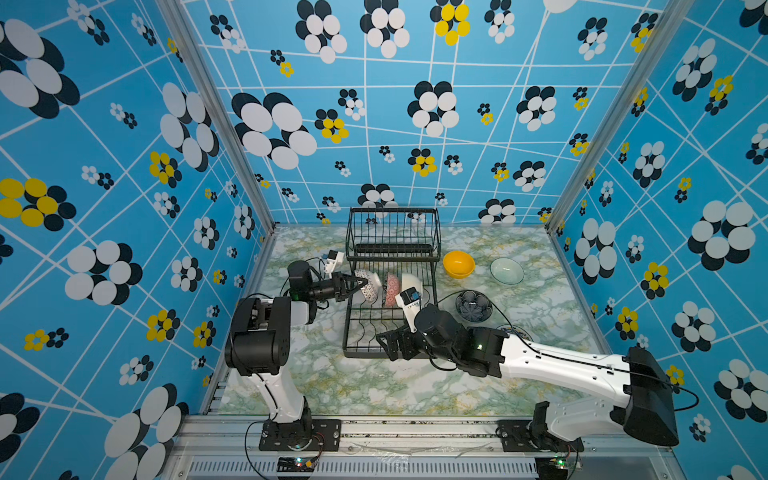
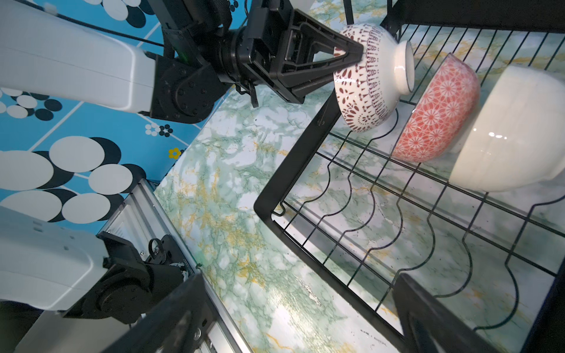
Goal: Load bowls into a dish rack
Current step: Place the bowl in the dish rack.
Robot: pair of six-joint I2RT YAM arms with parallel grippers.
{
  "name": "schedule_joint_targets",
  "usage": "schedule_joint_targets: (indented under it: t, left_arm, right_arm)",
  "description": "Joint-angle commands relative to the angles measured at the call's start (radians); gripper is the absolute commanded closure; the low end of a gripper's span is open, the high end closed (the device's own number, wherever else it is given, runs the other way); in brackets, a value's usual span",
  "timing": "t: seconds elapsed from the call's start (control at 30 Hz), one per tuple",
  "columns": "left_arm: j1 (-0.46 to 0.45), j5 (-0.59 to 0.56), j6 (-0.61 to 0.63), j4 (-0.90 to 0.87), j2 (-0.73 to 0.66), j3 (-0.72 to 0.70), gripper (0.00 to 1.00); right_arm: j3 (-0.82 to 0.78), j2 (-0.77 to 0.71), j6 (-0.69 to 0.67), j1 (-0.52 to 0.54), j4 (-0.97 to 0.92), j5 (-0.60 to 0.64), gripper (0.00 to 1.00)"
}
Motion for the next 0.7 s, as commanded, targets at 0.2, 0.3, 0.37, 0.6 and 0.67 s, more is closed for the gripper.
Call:
schedule_joint_targets:
  t: [0.2, 0.3, 0.37, 0.6, 0.67]
  left_arm:
    - [0.013, 0.06, -0.095, 0.202, 0.057, 0.003, 1.0]
    - [0.012, 0.066, -0.073, 0.172, 0.055, 0.007, 1.0]
    - [0.015, 0.068, -0.009, 0.082, 0.05, 0.014, 1.0]
    - [0.012, 0.051, 0.259, -0.274, 0.002, 0.047, 1.0]
    - [0.011, 0.037, 0.375, -0.434, -0.02, 0.07, 1.0]
  right_arm:
    - [0.054, 0.024, 0.01, 0.015, -0.008, -0.001, 0.01]
    - [0.054, 0.027, 0.015, 0.018, -0.002, -0.004, 0.02]
    - [0.055, 0.03, 0.015, 0.018, 0.001, -0.005, 0.01]
    - [0.058, 0.033, 0.01, 0.018, 0.0, -0.007, 0.01]
    - [0.054, 0.032, 0.013, 0.019, 0.002, -0.008, 0.01]
